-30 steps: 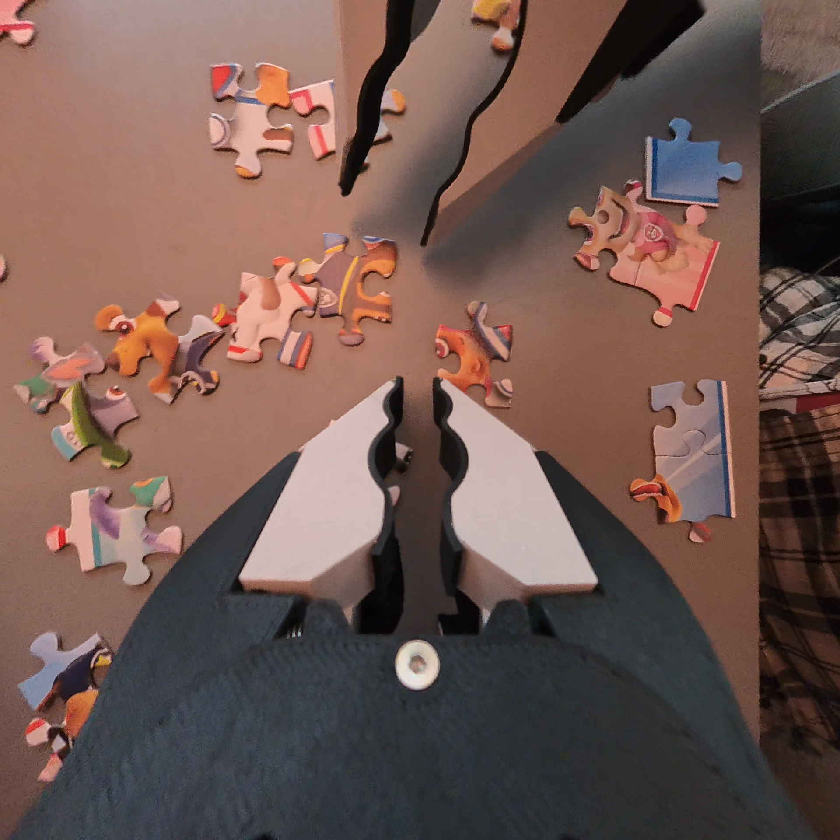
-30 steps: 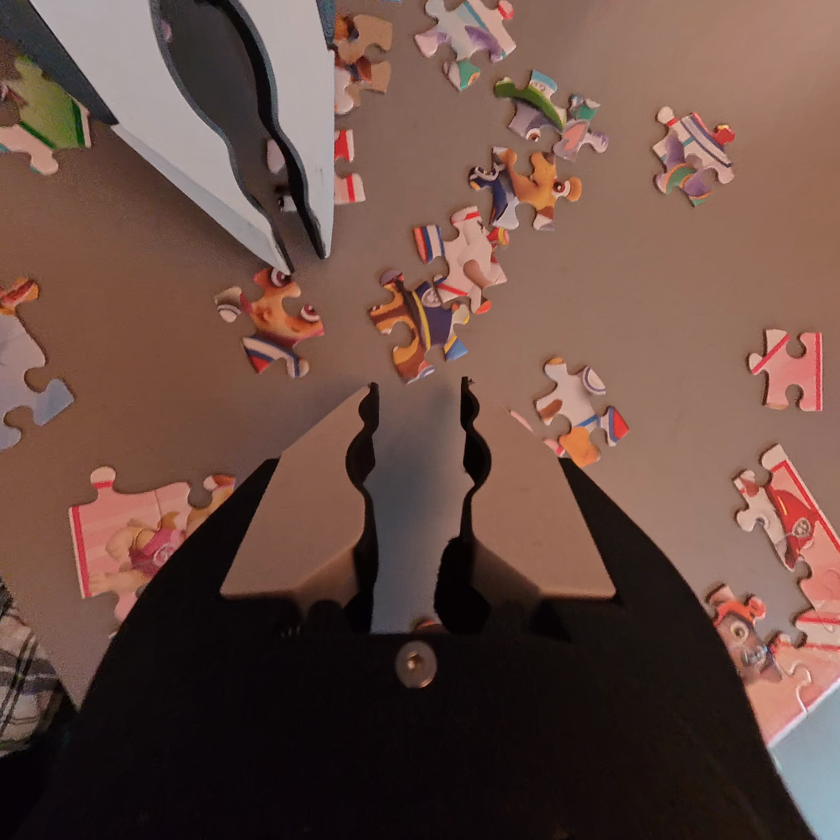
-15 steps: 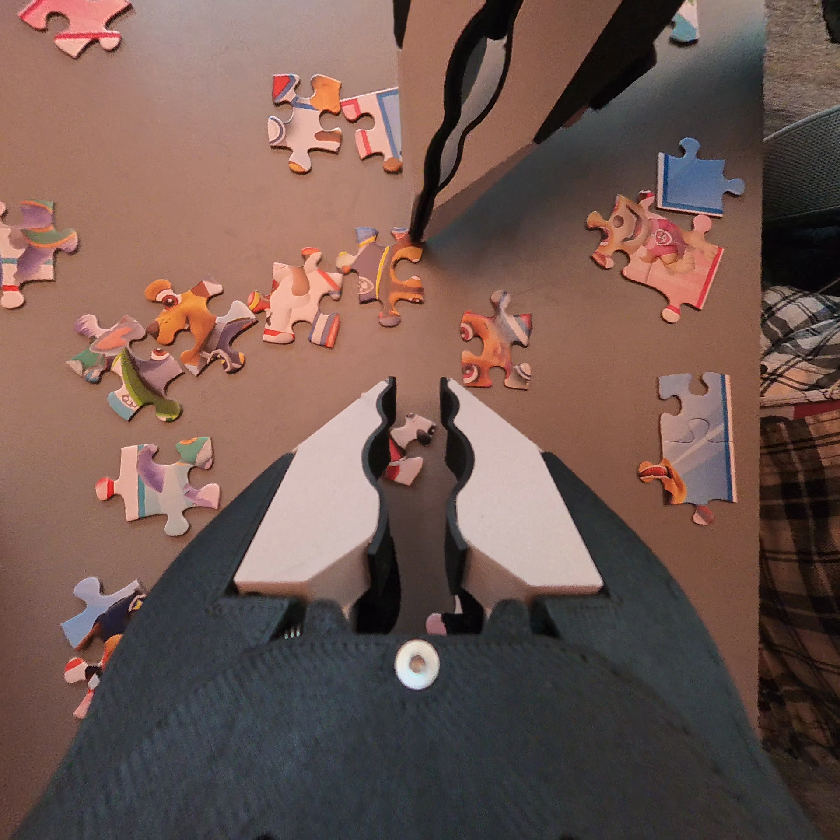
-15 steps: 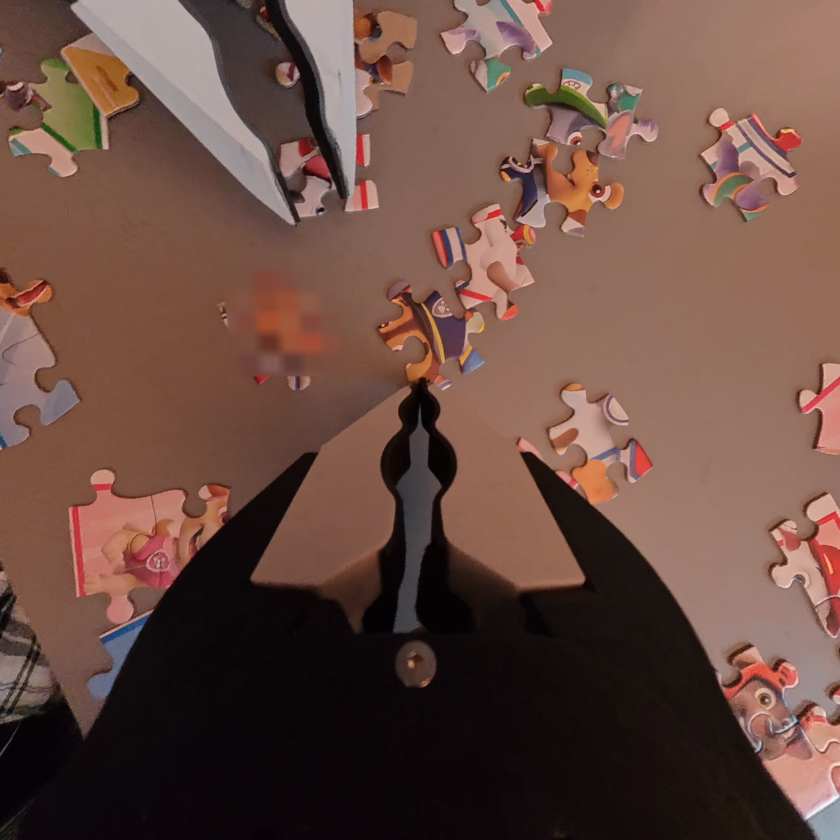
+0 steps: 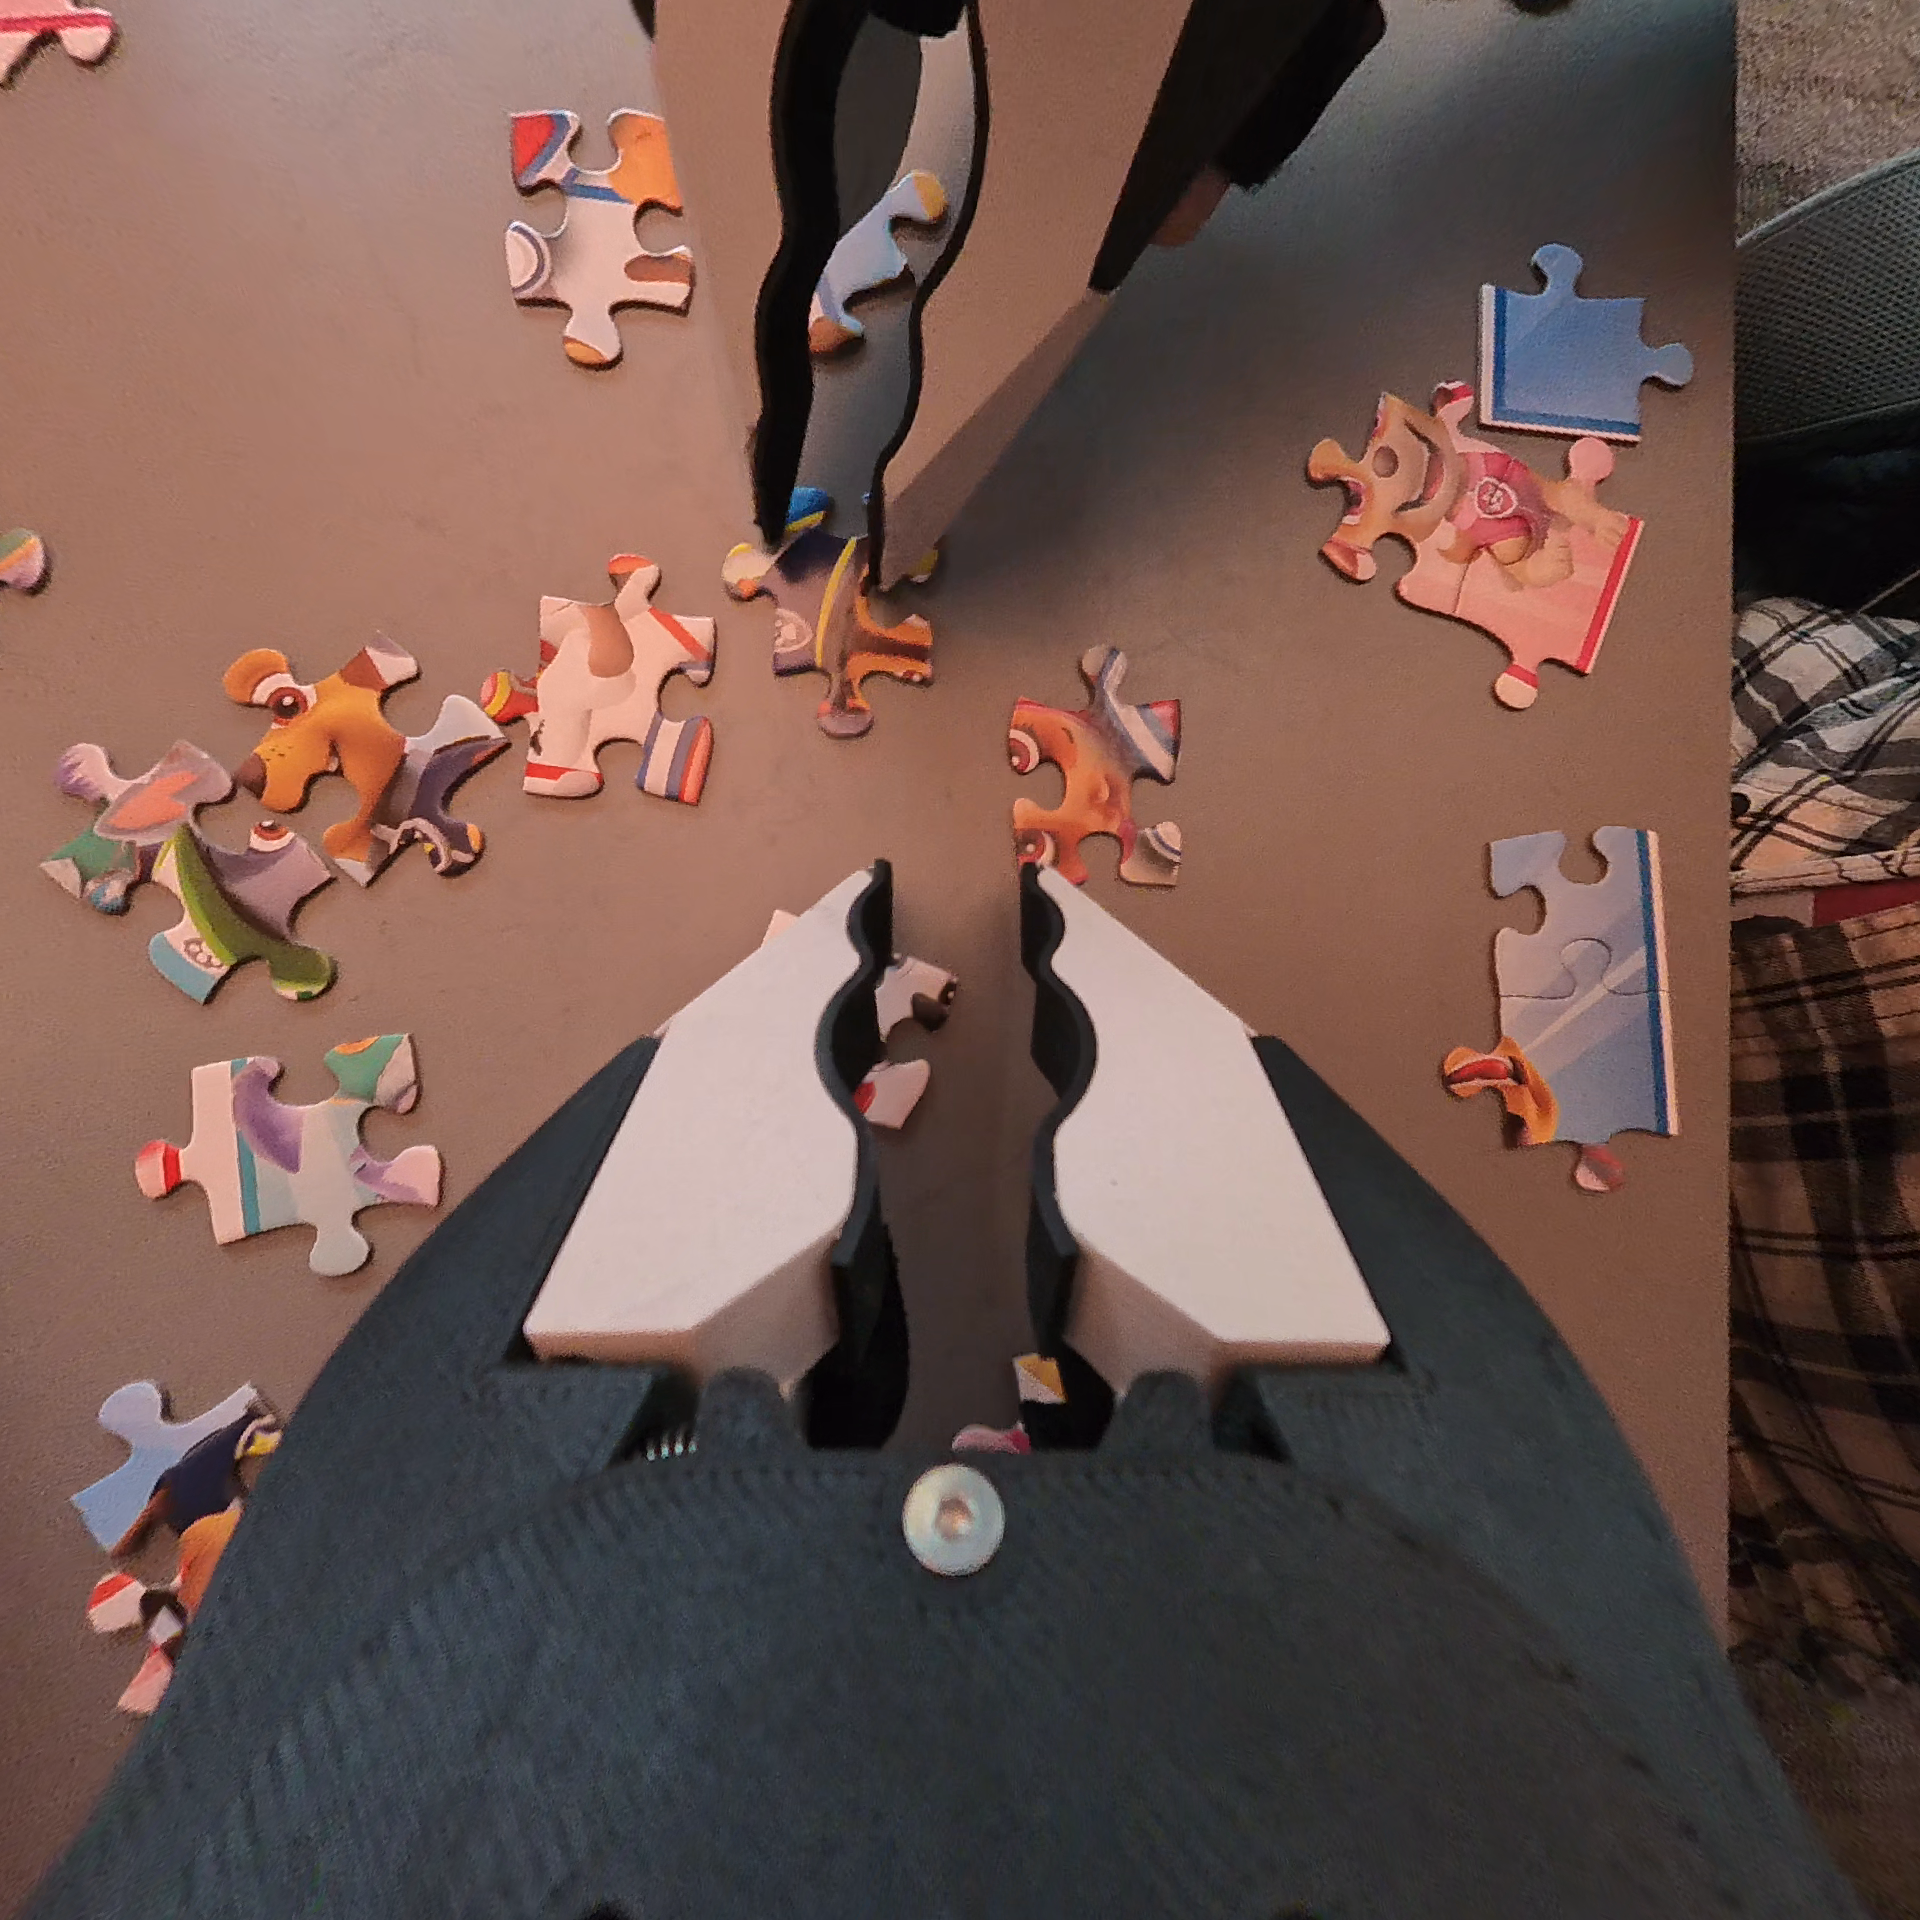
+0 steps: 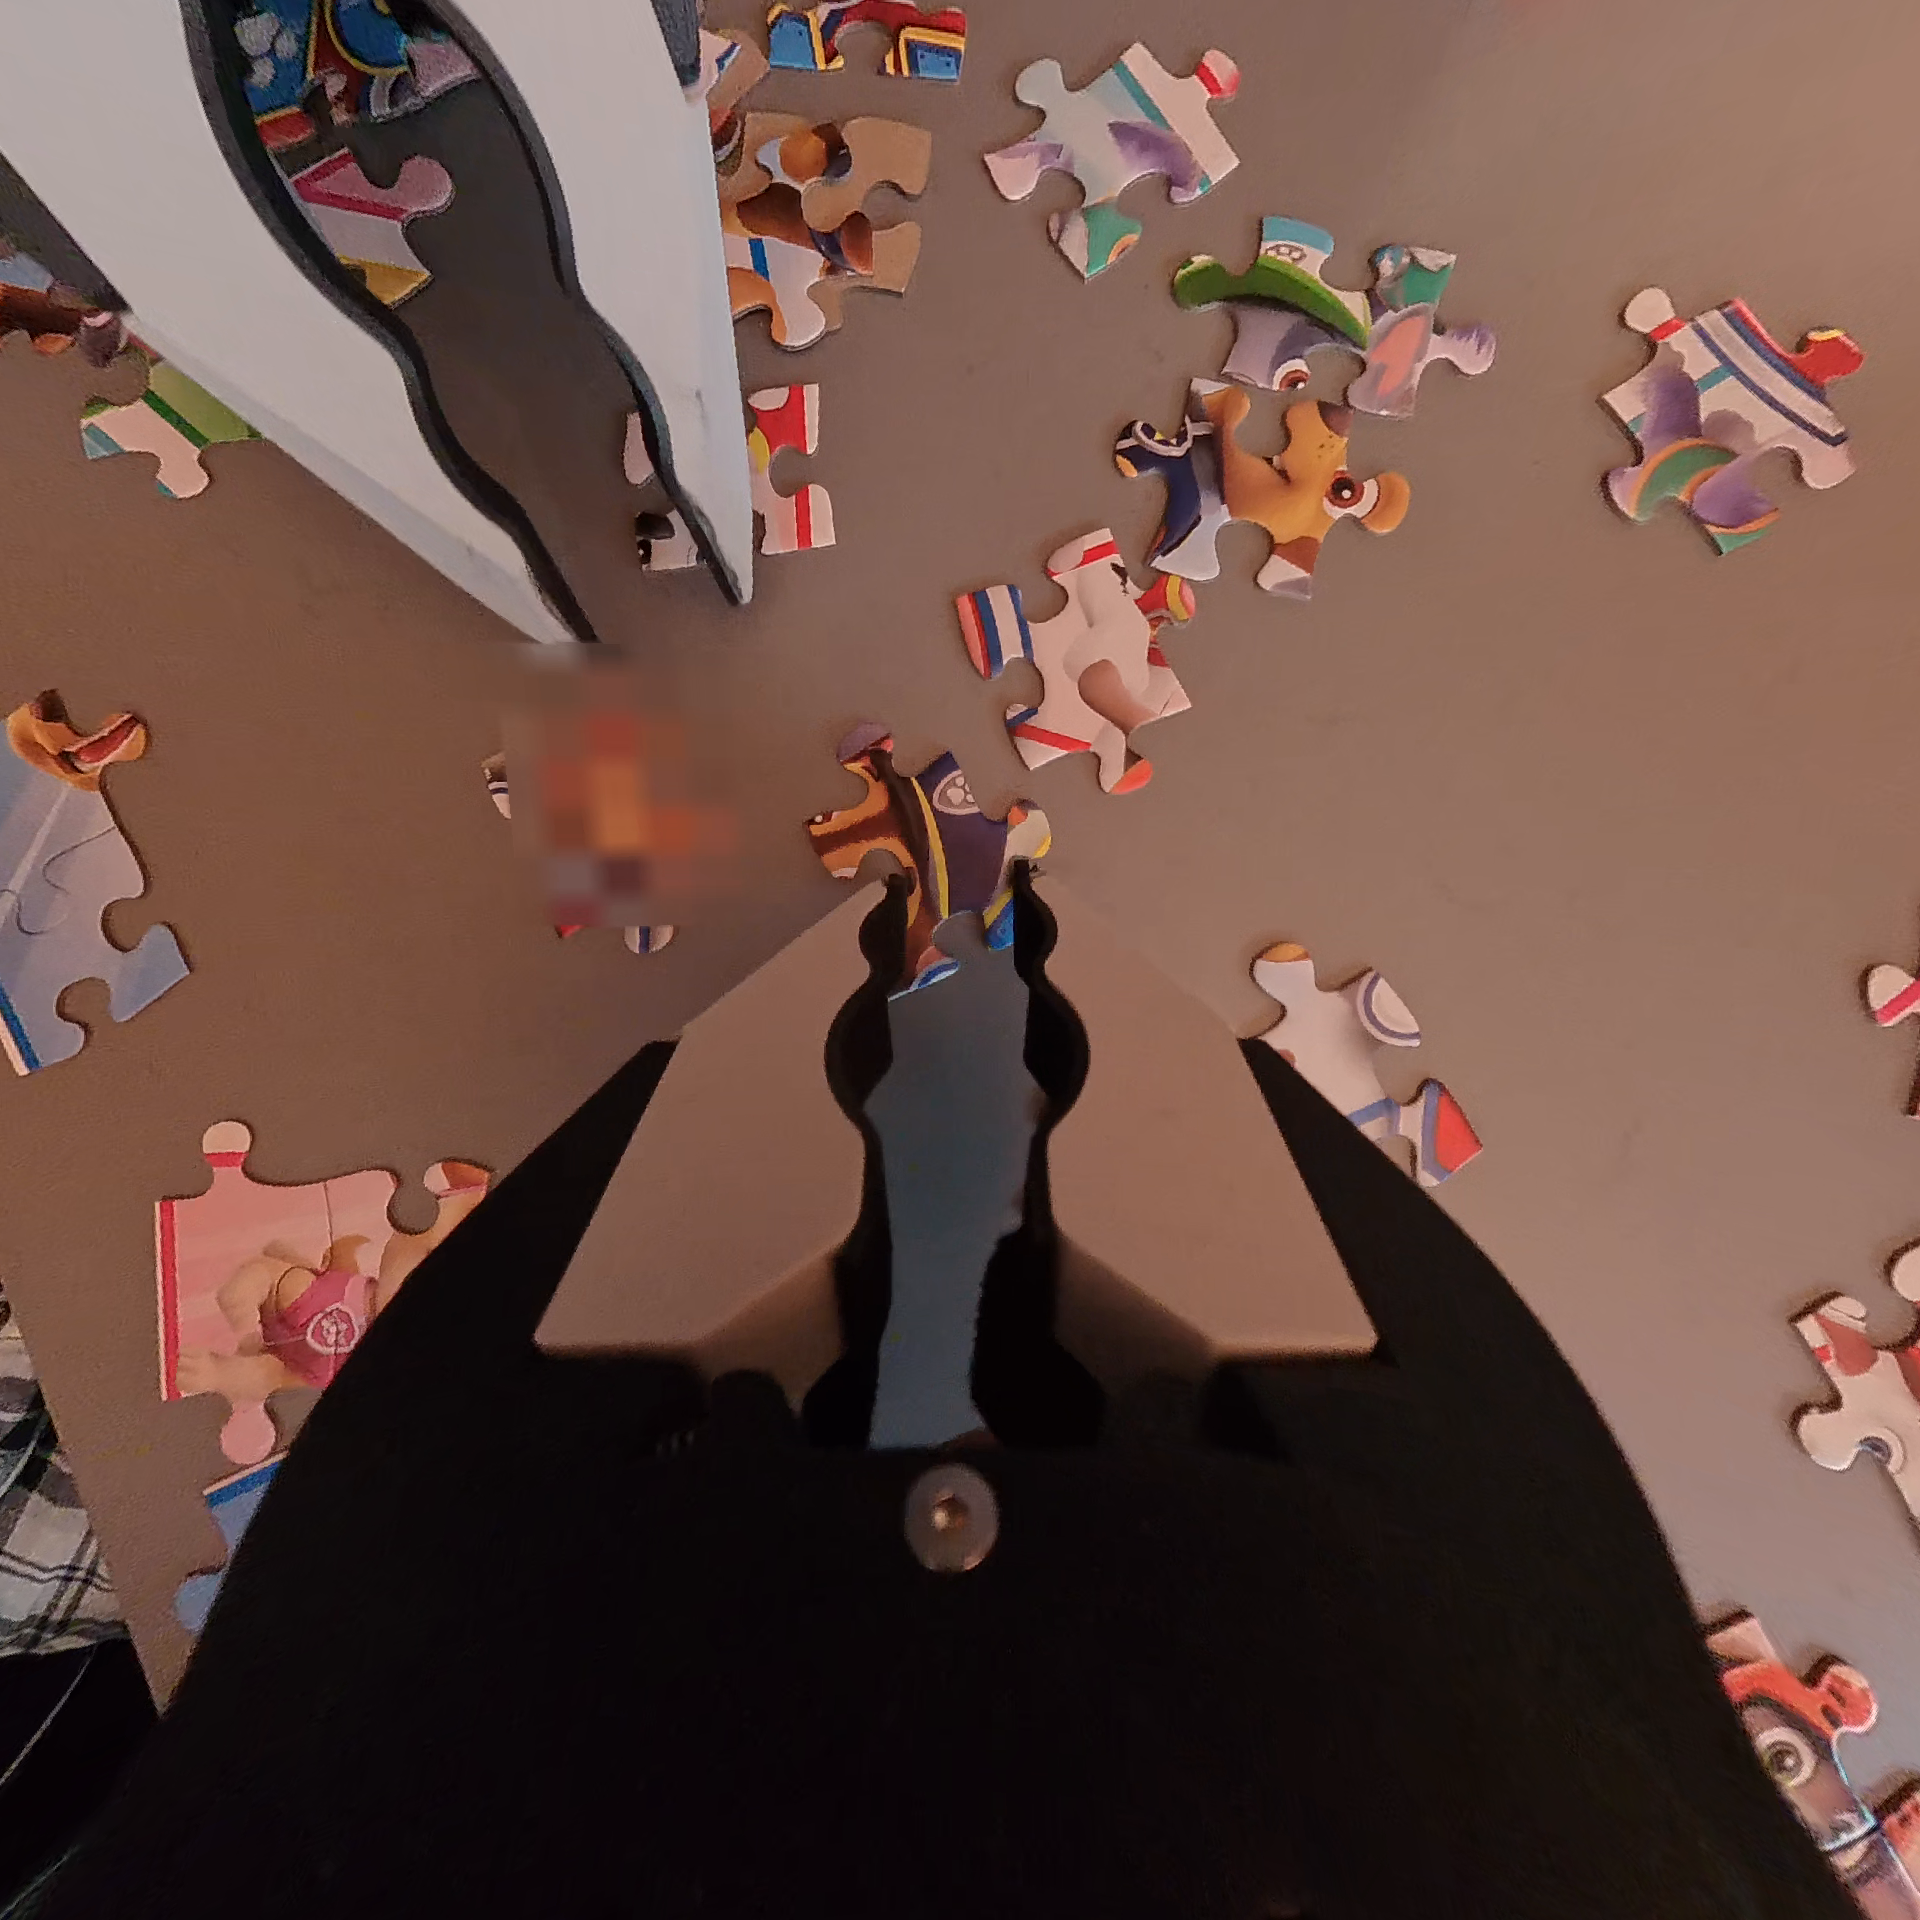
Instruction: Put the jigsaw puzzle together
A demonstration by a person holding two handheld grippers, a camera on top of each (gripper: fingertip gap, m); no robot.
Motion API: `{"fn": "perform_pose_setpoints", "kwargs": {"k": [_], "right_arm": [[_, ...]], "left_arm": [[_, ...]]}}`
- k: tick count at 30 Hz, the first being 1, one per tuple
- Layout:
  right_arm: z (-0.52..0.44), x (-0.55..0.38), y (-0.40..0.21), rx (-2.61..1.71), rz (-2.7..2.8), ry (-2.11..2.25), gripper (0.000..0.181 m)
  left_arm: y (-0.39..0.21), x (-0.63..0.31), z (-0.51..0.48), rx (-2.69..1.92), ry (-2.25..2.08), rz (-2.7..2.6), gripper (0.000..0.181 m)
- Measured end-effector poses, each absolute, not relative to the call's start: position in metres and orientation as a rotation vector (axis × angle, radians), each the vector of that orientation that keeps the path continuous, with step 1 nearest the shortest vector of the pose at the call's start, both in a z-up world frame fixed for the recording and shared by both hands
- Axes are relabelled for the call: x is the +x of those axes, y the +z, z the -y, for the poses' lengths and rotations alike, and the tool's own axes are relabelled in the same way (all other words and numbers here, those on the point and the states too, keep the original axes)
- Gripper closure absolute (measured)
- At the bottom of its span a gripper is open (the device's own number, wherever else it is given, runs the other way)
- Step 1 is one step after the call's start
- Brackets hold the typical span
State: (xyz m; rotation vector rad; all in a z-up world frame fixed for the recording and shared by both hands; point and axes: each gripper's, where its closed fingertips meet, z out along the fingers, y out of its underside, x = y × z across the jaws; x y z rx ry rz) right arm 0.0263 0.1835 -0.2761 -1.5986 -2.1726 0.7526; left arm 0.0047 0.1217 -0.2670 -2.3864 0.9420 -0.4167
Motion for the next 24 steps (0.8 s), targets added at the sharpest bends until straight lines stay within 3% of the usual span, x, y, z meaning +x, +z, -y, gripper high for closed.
{"fn": "perform_pose_setpoints", "kwargs": {"k": [10, 14, 24], "right_arm": [[-0.177, 0.060, -0.274, -1.630, 2.255, 0.694, 0.167], [-0.171, 0.046, -0.260, -1.593, 2.217, 0.723, 0.147], [-0.130, -0.037, -0.255, -1.433, 2.232, 0.731, 0.140]], "left_arm": [[-0.238, -0.055, -0.131, -2.386, -0.282, -0.664, 0.160], [-0.225, -0.091, -0.129, -2.388, -0.179, -0.540, 0.161], [-0.253, -0.128, -0.095, -2.569, -0.162, -0.475, 0.155]]}}
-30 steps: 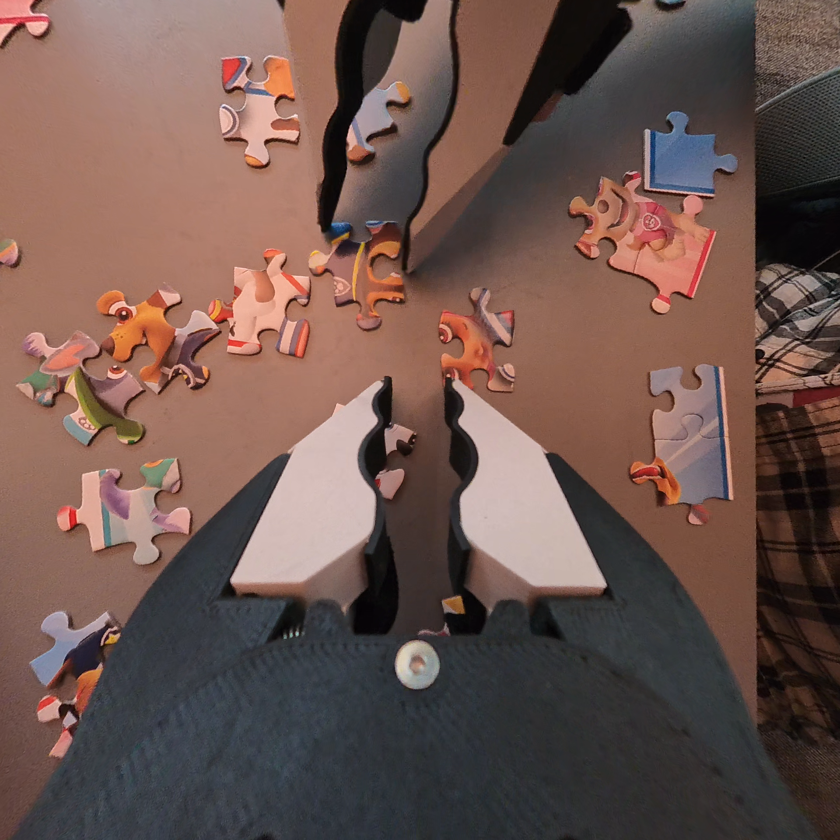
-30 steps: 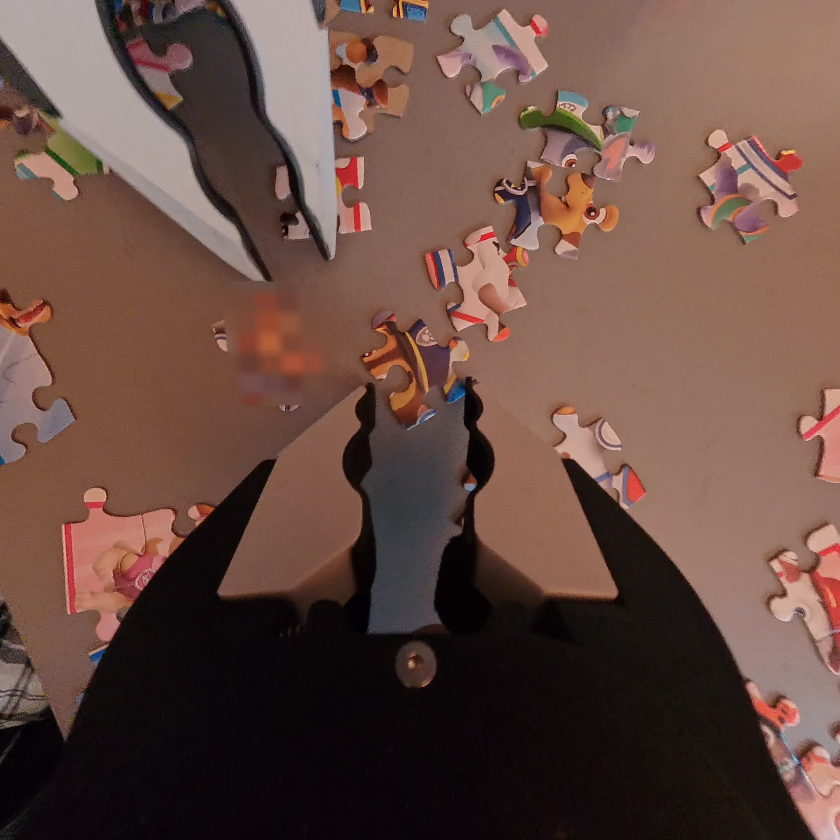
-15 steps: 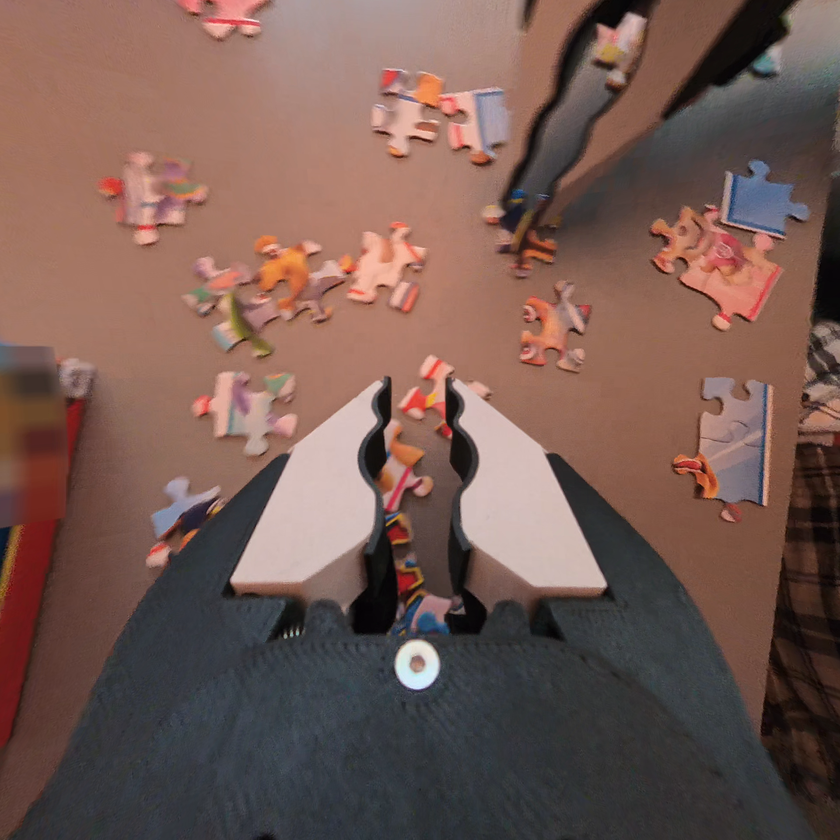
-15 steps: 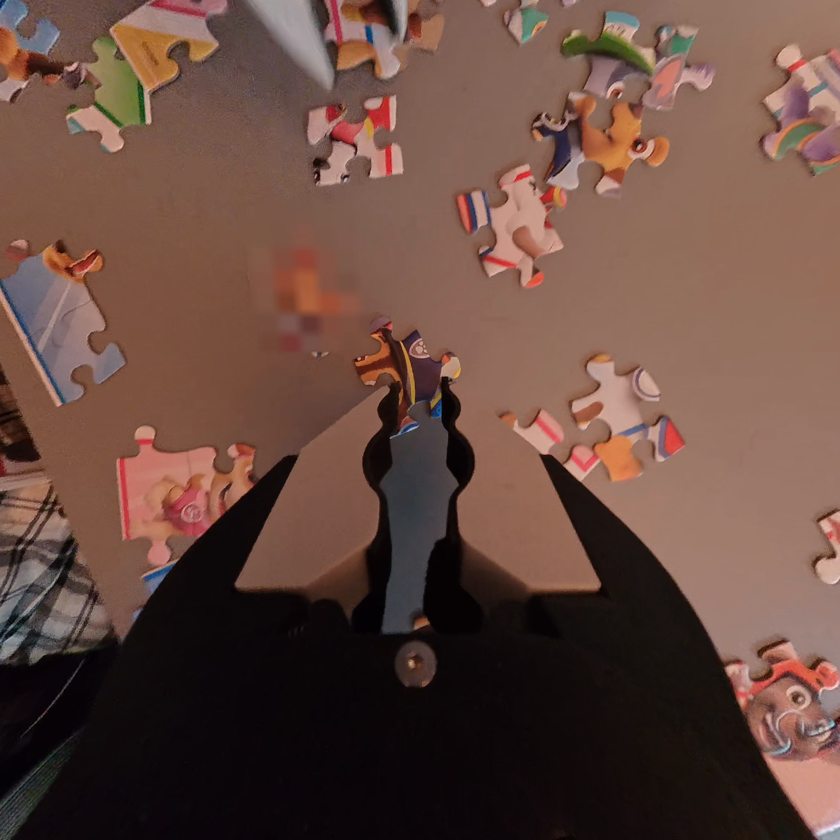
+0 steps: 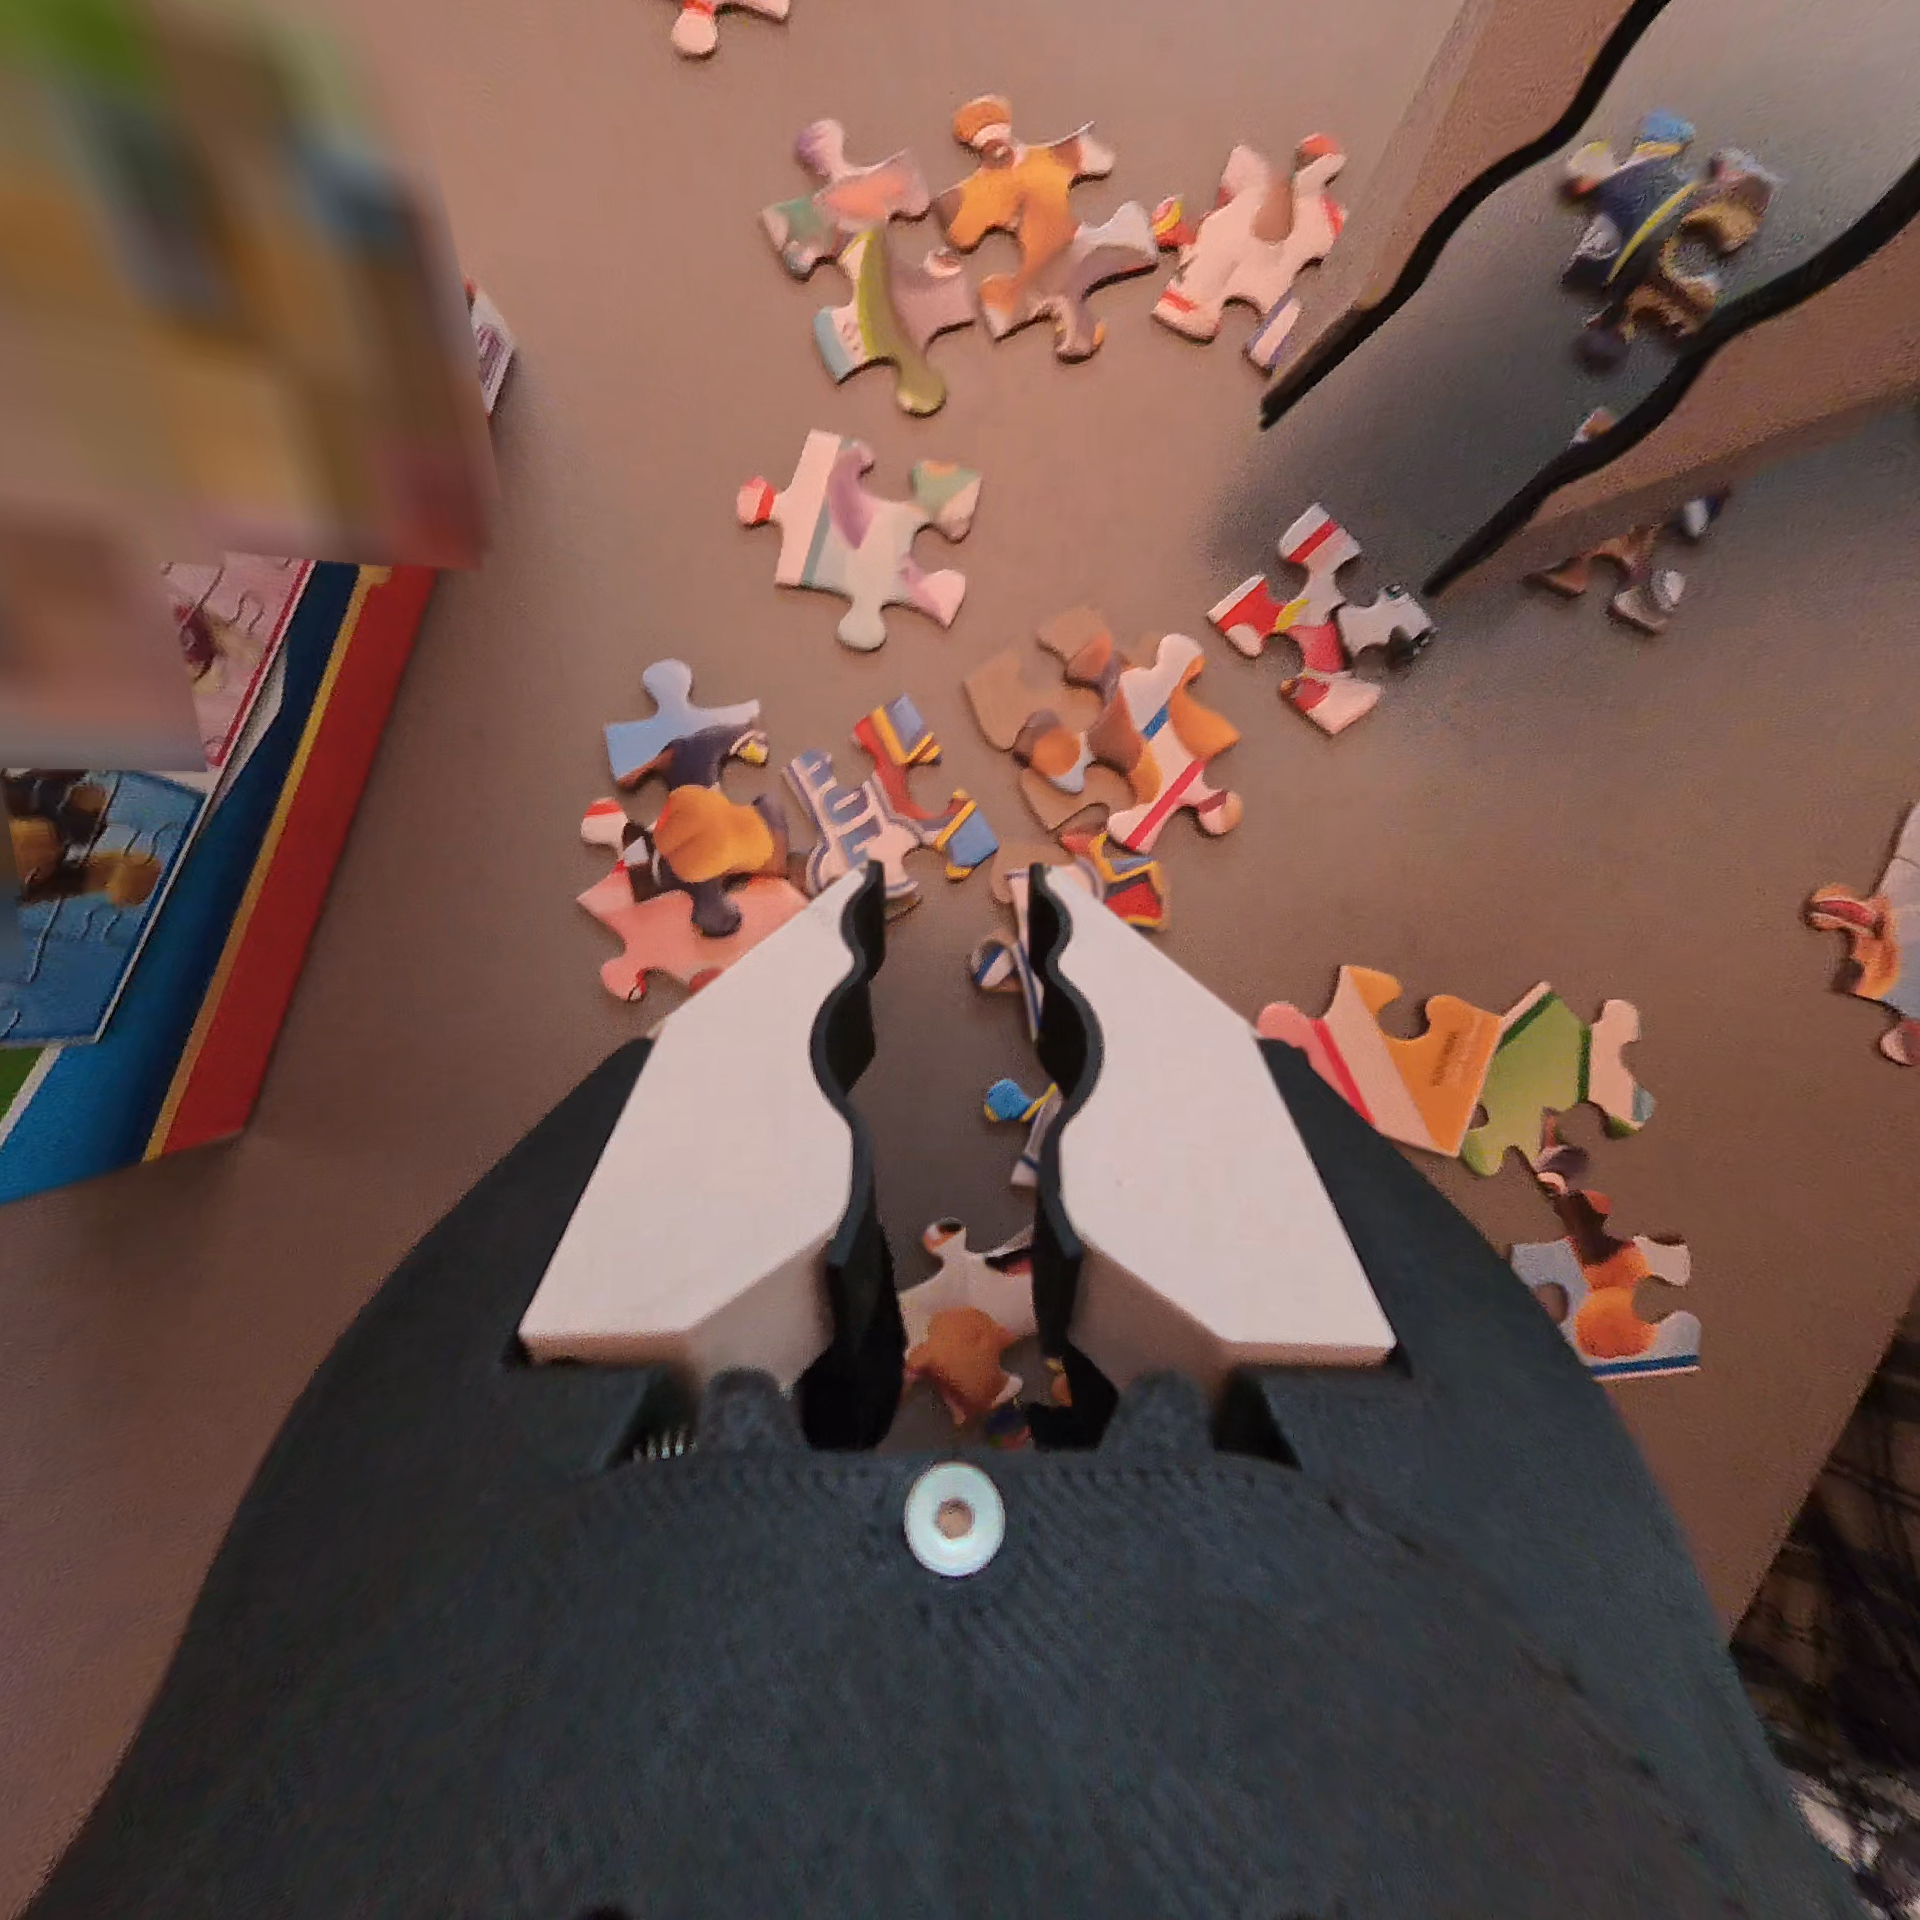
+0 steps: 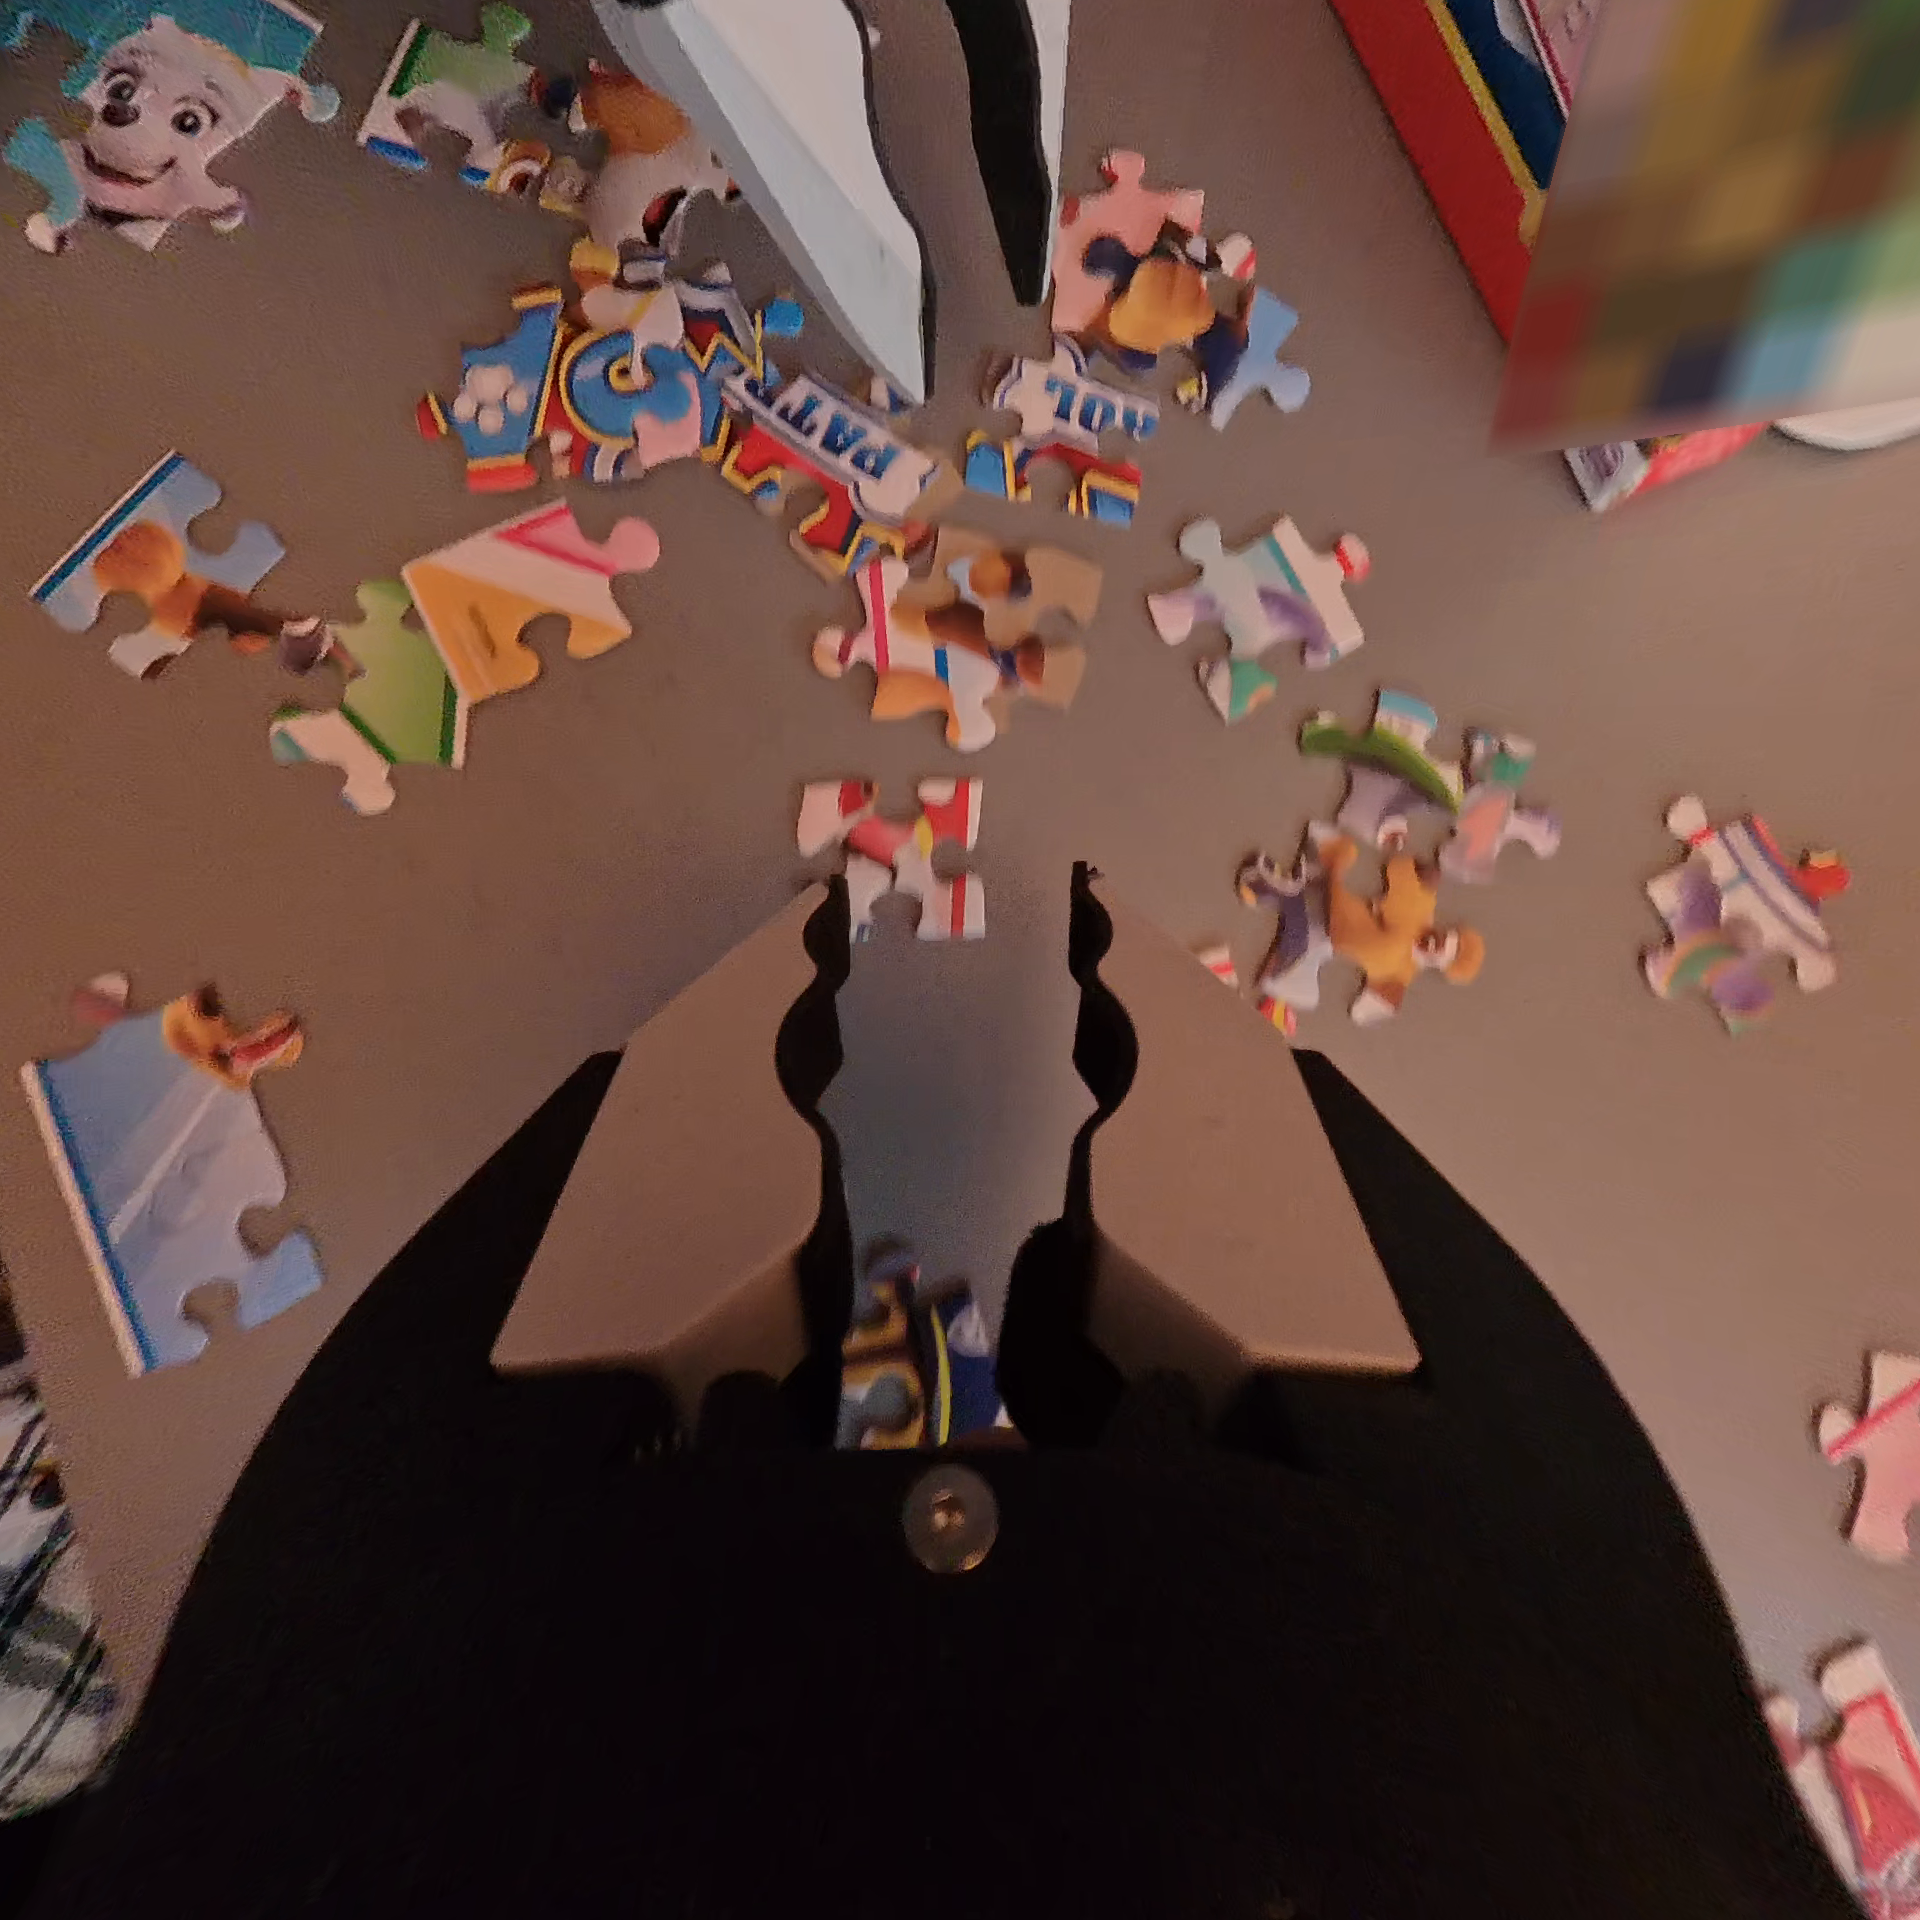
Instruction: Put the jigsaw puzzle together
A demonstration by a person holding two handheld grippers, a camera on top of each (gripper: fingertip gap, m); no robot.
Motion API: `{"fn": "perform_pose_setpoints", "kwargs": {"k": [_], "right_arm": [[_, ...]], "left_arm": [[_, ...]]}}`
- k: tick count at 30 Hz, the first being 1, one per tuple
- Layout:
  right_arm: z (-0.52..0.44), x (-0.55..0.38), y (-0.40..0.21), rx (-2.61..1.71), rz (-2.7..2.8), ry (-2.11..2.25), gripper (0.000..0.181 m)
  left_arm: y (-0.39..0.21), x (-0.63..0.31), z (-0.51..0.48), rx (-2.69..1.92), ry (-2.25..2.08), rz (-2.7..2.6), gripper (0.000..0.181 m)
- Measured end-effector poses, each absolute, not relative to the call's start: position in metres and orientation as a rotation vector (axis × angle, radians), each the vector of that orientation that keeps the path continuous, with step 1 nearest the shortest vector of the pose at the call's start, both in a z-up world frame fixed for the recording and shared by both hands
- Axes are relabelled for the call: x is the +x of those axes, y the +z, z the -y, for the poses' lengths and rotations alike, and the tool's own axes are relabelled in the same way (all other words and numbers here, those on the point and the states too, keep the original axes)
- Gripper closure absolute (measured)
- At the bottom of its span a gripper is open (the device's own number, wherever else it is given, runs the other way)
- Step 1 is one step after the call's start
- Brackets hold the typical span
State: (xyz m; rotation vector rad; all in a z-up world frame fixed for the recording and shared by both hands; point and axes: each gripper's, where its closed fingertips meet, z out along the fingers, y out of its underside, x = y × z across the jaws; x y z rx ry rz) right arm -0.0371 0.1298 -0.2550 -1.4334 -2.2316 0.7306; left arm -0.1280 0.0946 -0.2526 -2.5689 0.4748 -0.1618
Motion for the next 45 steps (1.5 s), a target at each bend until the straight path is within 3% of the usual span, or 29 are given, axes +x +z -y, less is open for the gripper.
{"fn": "perform_pose_setpoints", "kwargs": {"k": [20, 22, 26, 31, 33, 37, 41, 45], "right_arm": [[-0.113, -0.074, -0.261, -1.442, 2.399, 0.675, 0.146], [-0.115, -0.096, -0.255, -1.442, 2.319, 0.702, 0.131], [-0.112, -0.123, -0.269, -1.470, 2.313, 0.697, 0.129], [-0.108, -0.132, -0.274, -1.504, 2.308, 0.726, 0.144], [-0.110, -0.128, -0.275, -1.494, 2.316, 0.720, 0.167], [-0.114, -0.113, -0.276, -1.497, 2.349, 0.699, 0.171], [-0.123, -0.094, -0.271, -1.475, 2.371, 0.559, 0.151], [-0.084, -0.075, -0.266, -1.363, 2.479, 0.707, 0.143]], "left_arm": [[-0.261, -0.168, -0.103, -2.579, -0.046, -0.286, 0.158], [-0.260, -0.176, -0.103, -2.572, -0.028, -0.245, 0.158], [-0.264, -0.184, -0.098, -2.595, -0.013, -0.205, 0.158], [-0.263, -0.187, -0.095, -2.596, -0.031, -0.190, 0.158], [-0.264, -0.181, -0.093, -2.601, -0.064, -0.216, 0.158], [-0.262, -0.158, -0.087, -2.598, -0.162, -0.327, 0.154], [-0.267, -0.149, -0.088, -2.609, -0.171, -0.396, 0.154], [-0.269, -0.145, -0.098, -2.589, -0.131, -0.434, 0.156]]}}
